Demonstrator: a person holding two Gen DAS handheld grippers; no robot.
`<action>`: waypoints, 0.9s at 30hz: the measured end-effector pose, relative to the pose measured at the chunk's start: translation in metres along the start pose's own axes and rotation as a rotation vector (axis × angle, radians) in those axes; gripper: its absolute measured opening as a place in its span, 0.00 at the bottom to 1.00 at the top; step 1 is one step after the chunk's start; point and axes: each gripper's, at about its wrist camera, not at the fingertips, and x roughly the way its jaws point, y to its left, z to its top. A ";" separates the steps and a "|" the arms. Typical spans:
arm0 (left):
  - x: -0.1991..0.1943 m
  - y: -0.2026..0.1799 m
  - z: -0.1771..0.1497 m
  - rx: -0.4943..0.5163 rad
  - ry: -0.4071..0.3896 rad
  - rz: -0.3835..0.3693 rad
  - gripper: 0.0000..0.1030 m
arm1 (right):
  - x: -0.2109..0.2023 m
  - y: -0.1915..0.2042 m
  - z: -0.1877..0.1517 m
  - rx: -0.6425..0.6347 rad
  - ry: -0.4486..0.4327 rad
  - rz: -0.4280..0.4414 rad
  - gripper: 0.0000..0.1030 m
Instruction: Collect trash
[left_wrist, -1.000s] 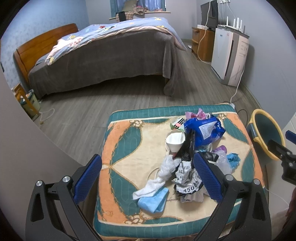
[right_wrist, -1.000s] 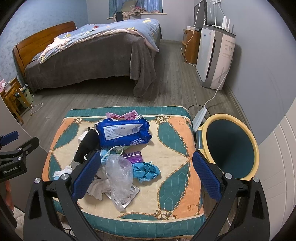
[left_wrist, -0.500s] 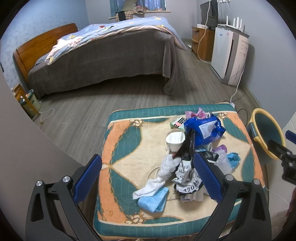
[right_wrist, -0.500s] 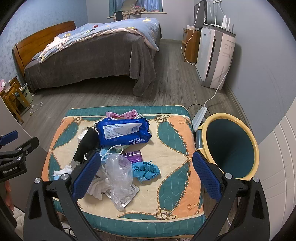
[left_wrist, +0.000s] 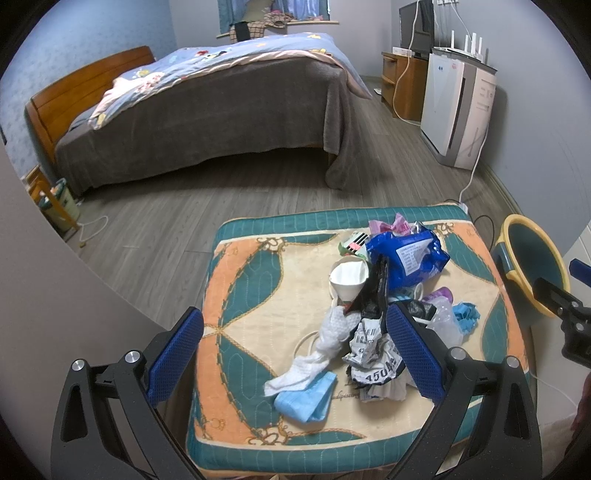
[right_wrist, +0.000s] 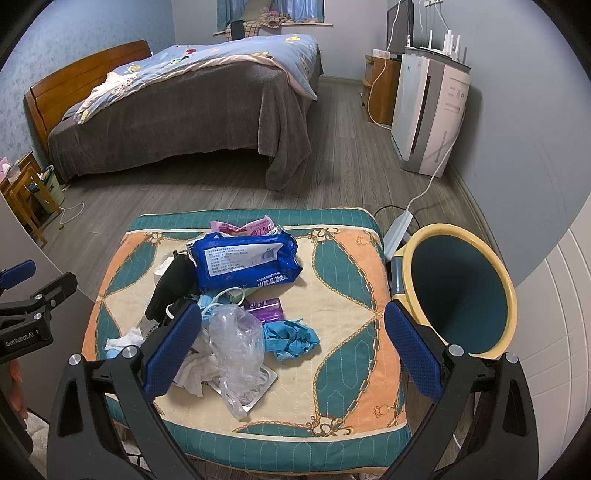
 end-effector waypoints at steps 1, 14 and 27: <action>0.000 0.000 0.000 0.000 0.000 0.000 0.95 | 0.000 0.000 -0.001 0.000 0.000 0.000 0.95; 0.002 0.002 -0.007 -0.038 -0.017 -0.048 0.95 | 0.004 -0.003 -0.001 0.009 0.012 -0.013 0.95; 0.028 0.008 -0.001 -0.070 0.048 -0.073 0.95 | 0.064 0.004 -0.004 -0.041 0.170 0.002 0.95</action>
